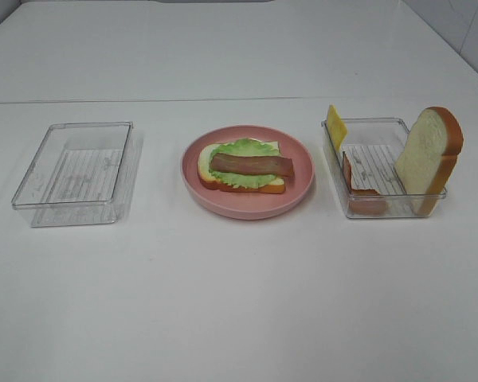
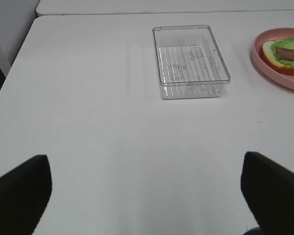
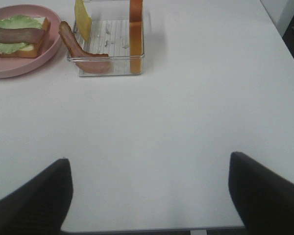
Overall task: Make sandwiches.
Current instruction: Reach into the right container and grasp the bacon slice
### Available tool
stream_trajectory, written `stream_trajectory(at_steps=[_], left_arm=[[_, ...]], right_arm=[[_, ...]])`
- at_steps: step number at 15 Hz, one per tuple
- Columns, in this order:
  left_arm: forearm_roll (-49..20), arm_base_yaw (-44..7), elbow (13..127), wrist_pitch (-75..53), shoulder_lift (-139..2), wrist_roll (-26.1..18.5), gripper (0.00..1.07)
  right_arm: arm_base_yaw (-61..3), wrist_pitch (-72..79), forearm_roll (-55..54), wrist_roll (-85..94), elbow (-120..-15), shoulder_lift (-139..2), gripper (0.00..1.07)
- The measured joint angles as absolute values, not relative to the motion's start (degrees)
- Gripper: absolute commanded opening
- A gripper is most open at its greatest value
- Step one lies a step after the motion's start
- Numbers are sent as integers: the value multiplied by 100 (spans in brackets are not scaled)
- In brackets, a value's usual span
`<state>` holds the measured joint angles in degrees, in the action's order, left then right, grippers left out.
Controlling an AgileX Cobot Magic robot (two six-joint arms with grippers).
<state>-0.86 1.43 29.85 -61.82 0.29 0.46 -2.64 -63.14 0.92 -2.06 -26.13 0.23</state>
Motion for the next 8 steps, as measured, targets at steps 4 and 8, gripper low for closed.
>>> stream_trajectory(at_steps=[4,8], left_arm=[[-86,143,2985,-6182,29,46,98],[-86,143,2985,-6176,29,46,98]], right_arm=[[-264,-6308,0,-206,-2659,23,85],[-264,-5821,52,-206,-3065,-934,91]])
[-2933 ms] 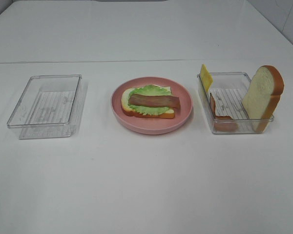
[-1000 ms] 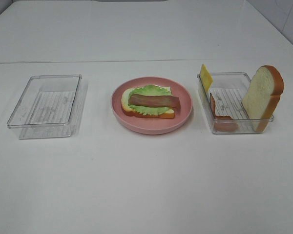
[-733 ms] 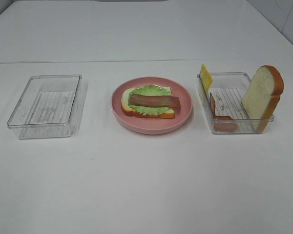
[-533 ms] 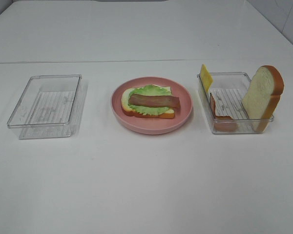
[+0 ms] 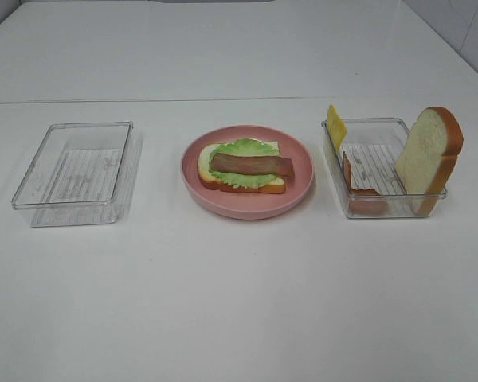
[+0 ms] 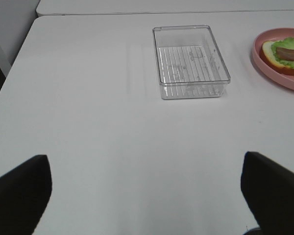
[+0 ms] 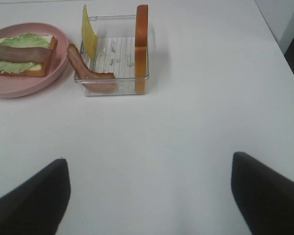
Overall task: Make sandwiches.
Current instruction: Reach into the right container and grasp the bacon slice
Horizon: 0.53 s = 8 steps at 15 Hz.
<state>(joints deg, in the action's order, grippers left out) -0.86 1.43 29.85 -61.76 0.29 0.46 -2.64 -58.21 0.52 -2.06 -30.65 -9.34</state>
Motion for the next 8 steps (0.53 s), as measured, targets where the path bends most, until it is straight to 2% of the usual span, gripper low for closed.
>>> stream_trajectory(at_steps=[8], left_arm=[[-86,143,2985,-6176,29,46,98]], right_arm=[[-264,-4377,52,-201,-3982,-4045,93]])
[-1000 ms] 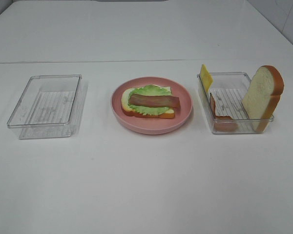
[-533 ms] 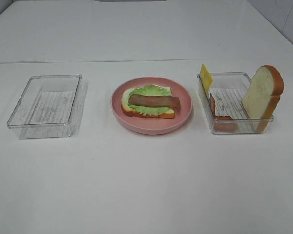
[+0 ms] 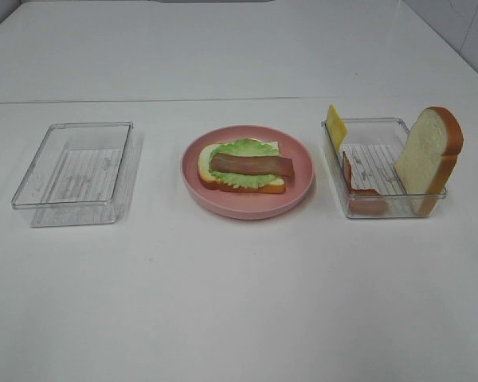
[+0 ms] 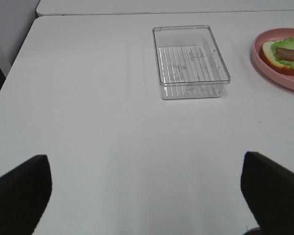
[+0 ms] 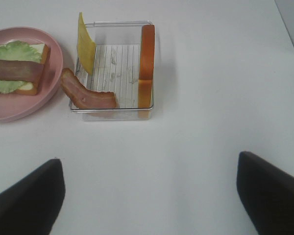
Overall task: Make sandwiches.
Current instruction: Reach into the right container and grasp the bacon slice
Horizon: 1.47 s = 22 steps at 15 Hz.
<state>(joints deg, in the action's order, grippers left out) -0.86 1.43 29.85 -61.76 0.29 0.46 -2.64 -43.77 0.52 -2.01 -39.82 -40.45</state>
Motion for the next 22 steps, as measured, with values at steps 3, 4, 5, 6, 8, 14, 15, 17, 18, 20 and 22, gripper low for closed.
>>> stream_trajectory(at_steps=[3,4,5,6,8,14,15,17,18,20,22], left_arm=[[-86,143,2985,-6176,29,46,98],[-86,143,2985,-6176,29,46,98],[-86,143,2985,-6176,29,46,98],[-86,143,2985,-6176,29,46,98],[-86,143,2985,-6176,29,46,98],[-86,143,2985,-6176,29,46,98],[-86,143,2985,-6176,29,46,98],[-86,143,2985,-6176,29,46,98],[-86,143,2985,-6176,29,46,98],[-86,143,2985,-6176,29,46,98],[-86,143,2985,-6176,29,46,98]], right_arm=[[-264,-4326,0,57,-4400,-5237,93],[-264,-4332,0,57,-4475,-5363,93],[-264,-4354,0,63,-4658,-5661,93],[-264,-4458,34,86,-5019,-6039,93],[-264,-4578,34,92,-5386,-6388,93],[-264,-5128,-481,218,-6698,-7500,93],[-264,-5157,-665,269,-6807,-7597,93],[-264,-5220,-934,395,-6881,-7729,93],[-264,-5265,-1140,447,-6904,-7850,93],[-275,-5283,-1261,516,-6921,-7924,92],[-647,-5311,-1163,504,-6921,-8096,92]])
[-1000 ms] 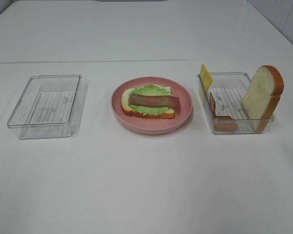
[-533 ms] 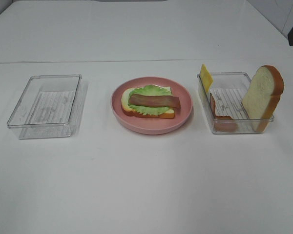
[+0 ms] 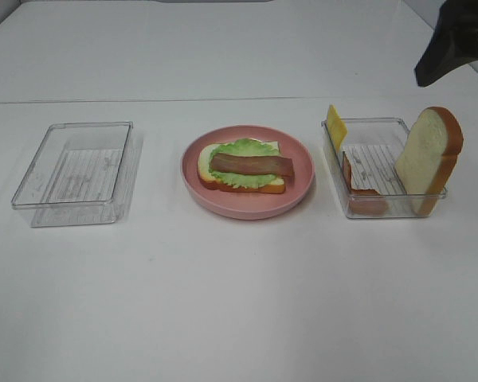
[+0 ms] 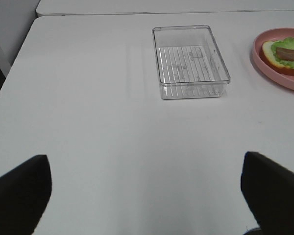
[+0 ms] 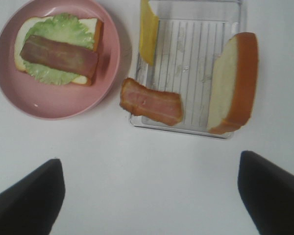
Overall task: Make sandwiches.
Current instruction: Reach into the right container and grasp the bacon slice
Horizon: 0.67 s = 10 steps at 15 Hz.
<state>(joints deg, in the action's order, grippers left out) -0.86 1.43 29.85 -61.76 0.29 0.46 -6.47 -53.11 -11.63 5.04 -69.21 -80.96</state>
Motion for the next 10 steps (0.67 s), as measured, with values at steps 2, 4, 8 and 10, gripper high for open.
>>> stream_trajectory(at_steps=[2,4,8,10], left_arm=[[-86,143,2985,-6176,29,46,98],[-86,143,2985,-6176,29,46,98],[-86,143,2985,-6176,29,46,98],[-86,143,2985,-6176,29,46,98]], right_arm=[[-1049,-5311,-888,269,-6921,-8285,92],[-1518,-5288,-430,-195,-6921,-8761,92],[-1782,-5237,-332,-435,-7368,-9614,92],[-1782,-5397,-298,-556,-7890,-10015,92]])
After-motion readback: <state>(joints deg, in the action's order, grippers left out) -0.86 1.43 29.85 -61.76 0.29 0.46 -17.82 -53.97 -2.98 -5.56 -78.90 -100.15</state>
